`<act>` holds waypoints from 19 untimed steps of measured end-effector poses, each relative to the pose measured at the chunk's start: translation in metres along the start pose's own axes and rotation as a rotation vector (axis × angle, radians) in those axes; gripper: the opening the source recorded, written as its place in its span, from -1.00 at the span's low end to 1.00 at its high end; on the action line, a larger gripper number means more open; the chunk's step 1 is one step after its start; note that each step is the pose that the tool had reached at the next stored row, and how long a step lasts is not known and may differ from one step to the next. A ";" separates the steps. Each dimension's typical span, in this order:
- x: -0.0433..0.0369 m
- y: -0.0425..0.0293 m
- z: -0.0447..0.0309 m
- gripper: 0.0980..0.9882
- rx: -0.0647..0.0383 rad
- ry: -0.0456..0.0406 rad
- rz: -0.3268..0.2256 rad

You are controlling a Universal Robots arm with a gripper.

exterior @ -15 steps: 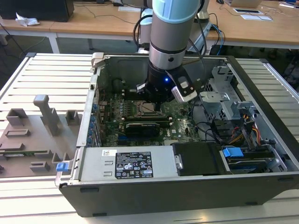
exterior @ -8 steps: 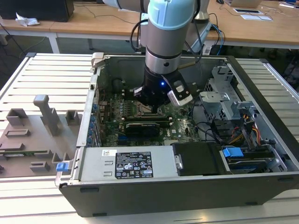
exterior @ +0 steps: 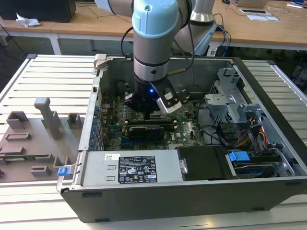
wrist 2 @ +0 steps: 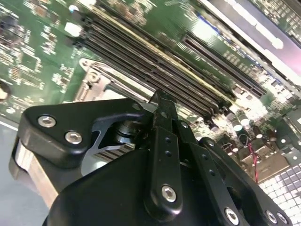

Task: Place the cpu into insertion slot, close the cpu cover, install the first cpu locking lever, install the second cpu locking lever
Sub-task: 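Install the second cpu locking lever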

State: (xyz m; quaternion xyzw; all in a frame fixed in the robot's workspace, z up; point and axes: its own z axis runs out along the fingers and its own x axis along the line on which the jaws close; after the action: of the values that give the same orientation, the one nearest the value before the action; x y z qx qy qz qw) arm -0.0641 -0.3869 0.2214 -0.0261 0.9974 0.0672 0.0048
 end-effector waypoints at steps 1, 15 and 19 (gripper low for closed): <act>0.0028 0.0001 0.0009 -0.98 -0.001 0.0000 0.000; 0.0184 0.0011 0.0184 -0.98 -0.011 0.0021 -0.016; 0.0179 0.0093 0.0206 -0.98 -0.011 0.0032 -0.027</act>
State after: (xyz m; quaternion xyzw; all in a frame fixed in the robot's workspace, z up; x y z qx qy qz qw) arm -0.0823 -0.3758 0.2019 -0.0397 0.9965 0.0729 0.0040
